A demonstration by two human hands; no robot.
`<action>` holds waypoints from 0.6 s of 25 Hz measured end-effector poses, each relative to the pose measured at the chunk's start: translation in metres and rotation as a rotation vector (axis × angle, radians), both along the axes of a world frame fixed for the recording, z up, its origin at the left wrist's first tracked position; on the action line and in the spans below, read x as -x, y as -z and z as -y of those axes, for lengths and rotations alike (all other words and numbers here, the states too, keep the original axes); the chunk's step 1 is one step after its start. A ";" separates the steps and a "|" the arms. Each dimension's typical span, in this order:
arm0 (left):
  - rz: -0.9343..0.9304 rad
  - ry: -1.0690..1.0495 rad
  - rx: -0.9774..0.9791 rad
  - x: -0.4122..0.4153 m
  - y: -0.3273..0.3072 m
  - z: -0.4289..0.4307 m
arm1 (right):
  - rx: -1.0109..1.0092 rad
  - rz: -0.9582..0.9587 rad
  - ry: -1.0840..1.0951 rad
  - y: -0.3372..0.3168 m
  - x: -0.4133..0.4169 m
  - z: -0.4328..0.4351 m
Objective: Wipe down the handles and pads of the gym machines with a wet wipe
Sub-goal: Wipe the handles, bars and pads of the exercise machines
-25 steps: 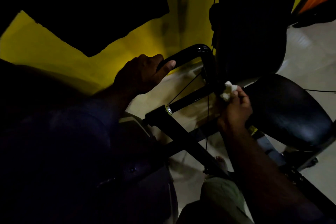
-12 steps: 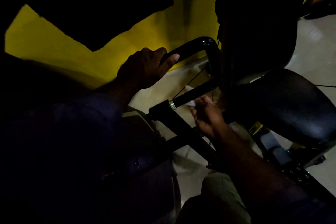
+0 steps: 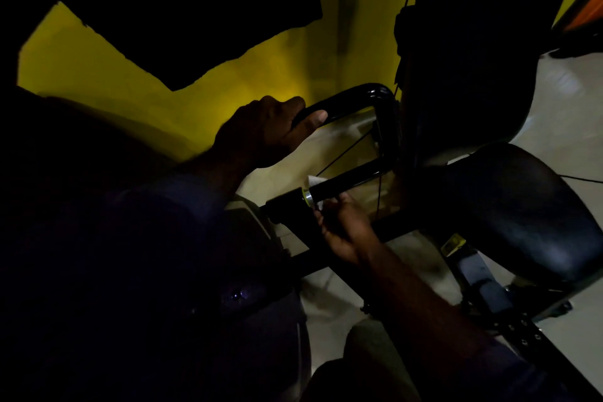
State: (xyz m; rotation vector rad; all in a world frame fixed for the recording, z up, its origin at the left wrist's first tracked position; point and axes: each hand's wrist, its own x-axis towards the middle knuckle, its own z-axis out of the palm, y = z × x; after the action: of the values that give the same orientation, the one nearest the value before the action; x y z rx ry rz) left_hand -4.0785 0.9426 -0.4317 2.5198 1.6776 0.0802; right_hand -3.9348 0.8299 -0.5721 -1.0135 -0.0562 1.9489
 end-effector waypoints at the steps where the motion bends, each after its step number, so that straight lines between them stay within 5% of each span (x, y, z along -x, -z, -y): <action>1: -0.003 0.000 0.002 -0.001 0.000 0.000 | 0.020 -0.020 0.002 -0.004 -0.010 -0.004; 5: -0.017 0.013 -0.011 0.000 0.000 -0.001 | 0.086 -0.041 0.310 -0.012 -0.092 -0.042; 15: -0.017 0.008 -0.014 -0.001 0.000 -0.001 | -0.061 0.330 -0.013 -0.020 -0.130 -0.044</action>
State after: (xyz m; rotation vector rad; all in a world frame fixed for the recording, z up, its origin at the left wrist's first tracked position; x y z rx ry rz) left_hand -4.0772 0.9434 -0.4313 2.5438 1.6791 0.0708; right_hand -3.8046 0.8736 -0.5522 -1.2869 -0.3058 1.7629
